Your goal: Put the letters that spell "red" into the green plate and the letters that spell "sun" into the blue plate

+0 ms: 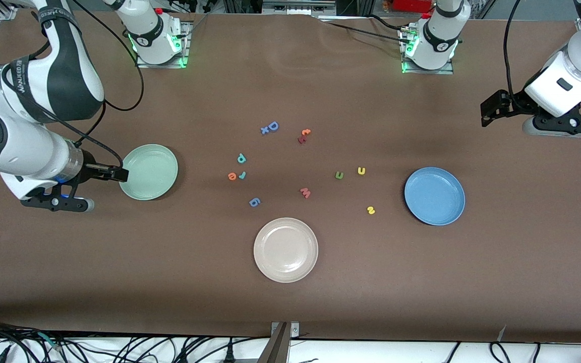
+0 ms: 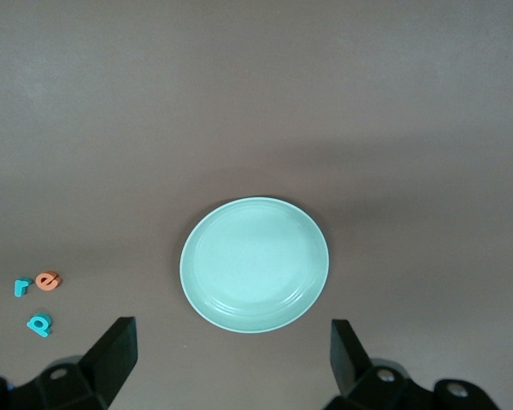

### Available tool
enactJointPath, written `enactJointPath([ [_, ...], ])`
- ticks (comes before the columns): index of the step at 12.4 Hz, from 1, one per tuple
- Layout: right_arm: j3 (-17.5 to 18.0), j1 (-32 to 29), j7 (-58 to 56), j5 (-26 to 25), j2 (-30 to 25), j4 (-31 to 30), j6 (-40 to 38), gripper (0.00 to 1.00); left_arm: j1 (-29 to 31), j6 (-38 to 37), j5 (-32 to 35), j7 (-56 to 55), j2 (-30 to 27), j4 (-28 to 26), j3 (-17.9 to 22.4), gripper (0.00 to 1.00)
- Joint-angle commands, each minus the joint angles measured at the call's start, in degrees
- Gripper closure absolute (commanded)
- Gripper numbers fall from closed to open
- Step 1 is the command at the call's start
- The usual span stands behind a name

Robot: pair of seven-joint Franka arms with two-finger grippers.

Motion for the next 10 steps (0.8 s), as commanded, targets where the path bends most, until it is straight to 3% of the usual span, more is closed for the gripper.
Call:
enactJointPath([
  [1,0.1,-0.4,0.1,0.8,-0.6,-0.6,-0.3,0.0,-0.3,-1.4,-0.3,0.3,0.0,0.4,0.2,0.0],
  [8,0.3,-0.4,1.4,1.0,-0.8,-1.2,-0.4,0.0,-0.1,-1.4,-0.2,-3.0,0.1,0.4,0.4,0.0],
  [10,1.9,-0.2,3.9,1.1,-0.9,-1.1,-1.0,0.0,-0.4,-1.5,-0.3,-2.4,0.7,0.3,0.2,0.0],
])
